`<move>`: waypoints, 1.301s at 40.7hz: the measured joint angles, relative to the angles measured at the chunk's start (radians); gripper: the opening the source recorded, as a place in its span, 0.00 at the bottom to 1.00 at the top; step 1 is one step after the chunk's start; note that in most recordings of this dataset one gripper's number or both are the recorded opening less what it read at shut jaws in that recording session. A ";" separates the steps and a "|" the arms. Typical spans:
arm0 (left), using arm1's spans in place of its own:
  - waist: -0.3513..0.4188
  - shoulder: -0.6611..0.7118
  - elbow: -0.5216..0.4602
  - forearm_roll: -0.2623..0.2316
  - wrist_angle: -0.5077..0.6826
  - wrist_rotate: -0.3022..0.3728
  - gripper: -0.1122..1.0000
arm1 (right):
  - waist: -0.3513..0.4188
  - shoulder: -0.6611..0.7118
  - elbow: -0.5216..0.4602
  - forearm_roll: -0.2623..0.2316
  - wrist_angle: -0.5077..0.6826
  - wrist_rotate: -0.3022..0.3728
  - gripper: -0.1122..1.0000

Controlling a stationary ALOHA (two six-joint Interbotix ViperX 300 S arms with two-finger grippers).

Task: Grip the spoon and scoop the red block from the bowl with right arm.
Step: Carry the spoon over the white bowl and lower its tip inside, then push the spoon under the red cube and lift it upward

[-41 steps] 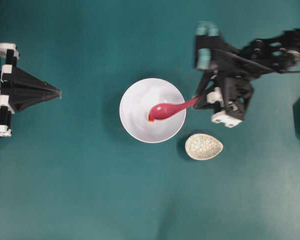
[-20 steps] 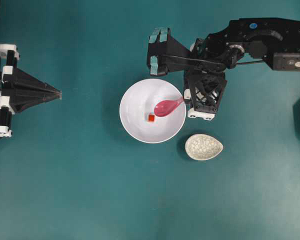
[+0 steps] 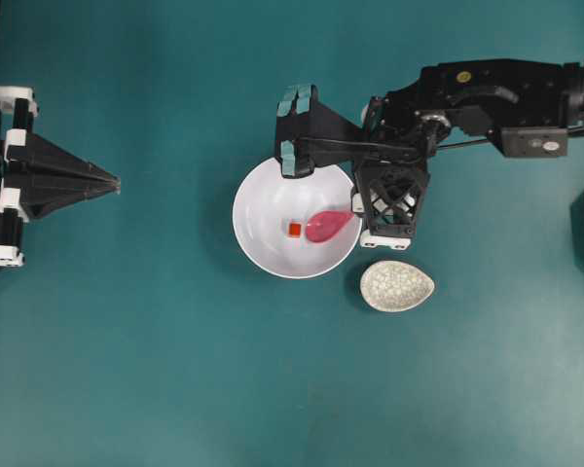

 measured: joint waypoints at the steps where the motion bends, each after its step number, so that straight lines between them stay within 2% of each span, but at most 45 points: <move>1: -0.002 0.000 0.000 0.000 0.000 0.000 0.10 | 0.000 0.002 -0.002 -0.002 -0.008 0.000 0.31; 10: 0.000 0.000 -0.002 0.000 0.002 0.003 0.10 | 0.006 0.014 -0.012 -0.002 -0.078 0.003 0.31; 22: -0.002 0.002 -0.002 0.002 0.002 0.003 0.10 | 0.043 0.034 -0.035 -0.002 -0.106 0.005 0.31; 34: -0.002 0.000 0.000 0.002 0.002 0.003 0.10 | 0.040 0.032 -0.035 -0.002 -0.172 0.006 0.31; 53: 0.000 0.000 0.000 0.002 0.002 -0.006 0.10 | 0.017 0.032 -0.035 -0.021 -0.192 0.009 0.31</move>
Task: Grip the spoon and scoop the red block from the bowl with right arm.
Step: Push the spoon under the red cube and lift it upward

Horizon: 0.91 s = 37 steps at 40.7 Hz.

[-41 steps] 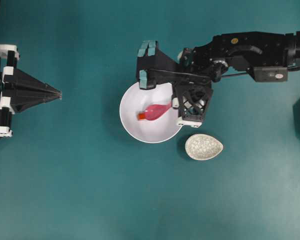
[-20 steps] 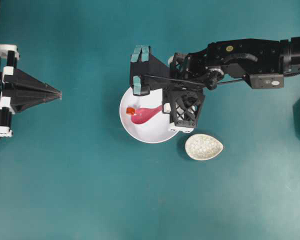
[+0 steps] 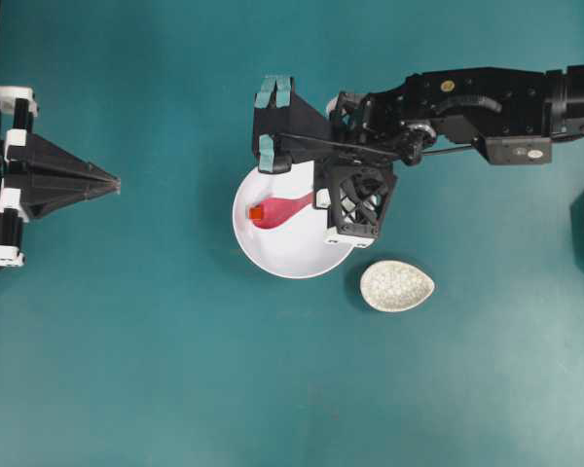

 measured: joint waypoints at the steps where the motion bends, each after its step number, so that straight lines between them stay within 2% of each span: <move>1: 0.000 0.000 -0.002 0.000 0.000 0.000 0.10 | 0.000 0.000 -0.002 0.000 0.000 0.000 0.31; 12: 0.000 0.000 0.000 0.000 -0.002 -0.006 0.10 | 0.003 0.000 0.002 0.002 -0.011 0.075 0.31; 18: 0.000 0.000 0.000 -0.002 -0.002 -0.005 0.10 | 0.002 -0.015 0.034 0.006 -0.044 0.109 0.31; 37: 0.000 0.000 0.000 0.000 0.000 -0.005 0.10 | 0.008 -0.195 0.278 0.058 -0.334 0.132 0.31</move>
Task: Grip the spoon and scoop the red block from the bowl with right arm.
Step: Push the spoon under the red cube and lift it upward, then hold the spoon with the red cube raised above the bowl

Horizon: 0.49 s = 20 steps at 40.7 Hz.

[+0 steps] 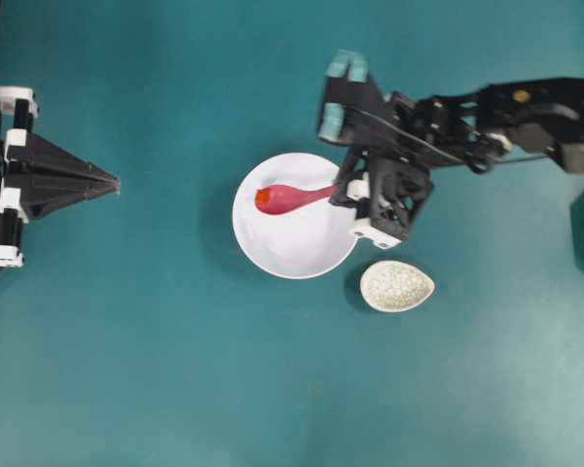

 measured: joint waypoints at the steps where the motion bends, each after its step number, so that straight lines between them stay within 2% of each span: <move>1: 0.000 0.000 -0.002 -0.002 -0.002 0.000 0.10 | 0.003 -0.011 0.015 0.002 -0.017 0.002 0.31; 10: -0.002 0.000 0.000 0.000 0.000 -0.002 0.10 | 0.018 -0.109 0.103 0.009 -0.112 0.002 0.31; 20: 0.000 0.000 0.000 0.000 0.000 -0.005 0.10 | 0.018 -0.238 0.103 0.011 -0.084 0.023 0.31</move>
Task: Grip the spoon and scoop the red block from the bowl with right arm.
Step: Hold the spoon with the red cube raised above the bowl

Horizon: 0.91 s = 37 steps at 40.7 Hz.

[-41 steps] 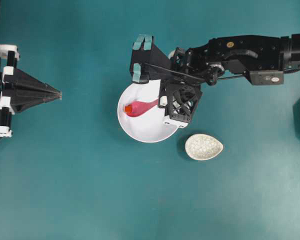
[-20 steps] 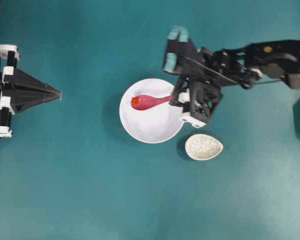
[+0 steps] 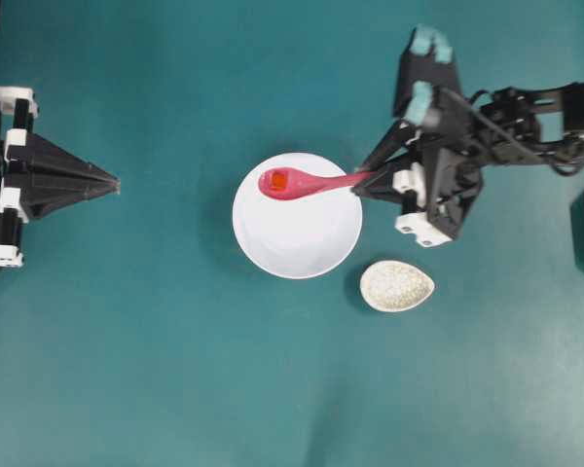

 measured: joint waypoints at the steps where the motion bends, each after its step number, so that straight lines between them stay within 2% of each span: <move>1: -0.002 0.002 -0.002 0.000 0.000 0.000 0.10 | 0.000 -0.011 -0.005 0.000 0.009 0.003 0.31; 12: -0.002 -0.002 0.000 0.000 0.000 0.000 0.10 | 0.000 -0.118 -0.040 -0.002 0.112 0.011 0.31; 37: 0.000 -0.015 0.000 0.000 0.034 0.000 0.10 | 0.000 -0.147 -0.038 -0.003 0.115 0.009 0.31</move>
